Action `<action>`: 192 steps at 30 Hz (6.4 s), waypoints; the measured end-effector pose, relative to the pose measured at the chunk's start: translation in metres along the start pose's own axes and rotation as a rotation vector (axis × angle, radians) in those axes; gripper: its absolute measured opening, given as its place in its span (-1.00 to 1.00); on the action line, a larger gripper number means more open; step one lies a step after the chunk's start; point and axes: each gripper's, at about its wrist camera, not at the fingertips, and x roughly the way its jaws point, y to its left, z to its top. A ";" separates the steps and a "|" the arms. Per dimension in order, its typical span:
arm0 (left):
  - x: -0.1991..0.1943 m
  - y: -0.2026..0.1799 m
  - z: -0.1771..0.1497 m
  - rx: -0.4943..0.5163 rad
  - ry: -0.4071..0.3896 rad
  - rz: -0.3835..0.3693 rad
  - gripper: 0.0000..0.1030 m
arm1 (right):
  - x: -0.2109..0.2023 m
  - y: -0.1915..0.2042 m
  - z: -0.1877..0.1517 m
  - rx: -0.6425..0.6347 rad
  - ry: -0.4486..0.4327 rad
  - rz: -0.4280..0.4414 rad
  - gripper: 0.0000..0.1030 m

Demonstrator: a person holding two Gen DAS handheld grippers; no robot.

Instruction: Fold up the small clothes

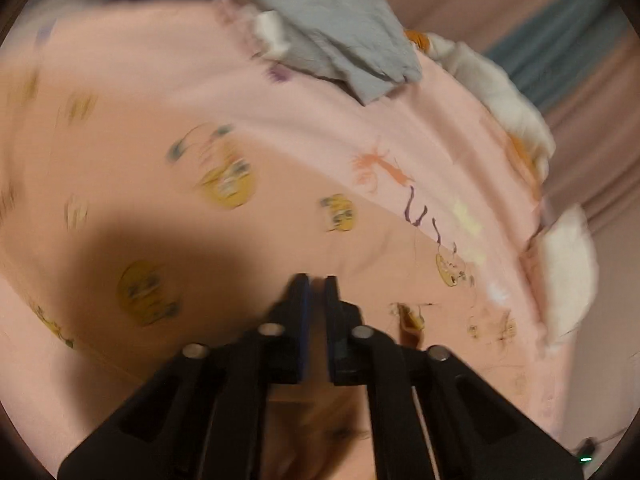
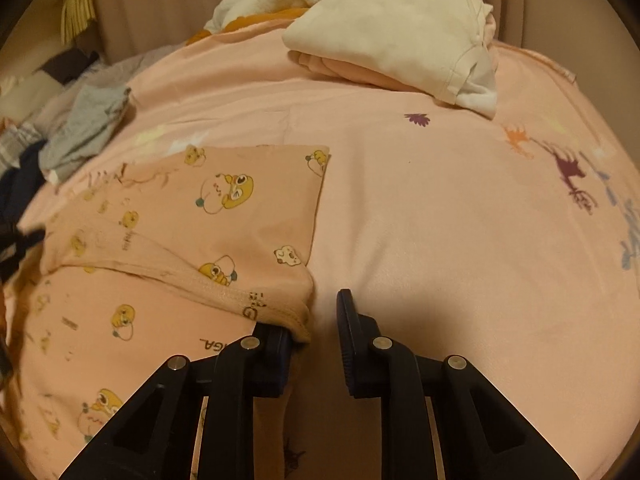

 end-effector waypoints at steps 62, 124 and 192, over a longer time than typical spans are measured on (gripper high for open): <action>0.014 -0.044 -0.023 0.048 0.283 -0.056 -0.79 | -0.004 -0.012 -0.018 0.073 -0.036 0.116 -0.42; -0.112 -0.063 0.066 0.321 -0.217 0.124 -0.84 | -0.029 -0.042 -0.058 0.291 -0.067 0.136 -0.99; -0.024 -0.025 -0.040 0.371 0.078 0.326 0.46 | -0.080 0.114 0.096 0.169 -0.083 0.476 -0.76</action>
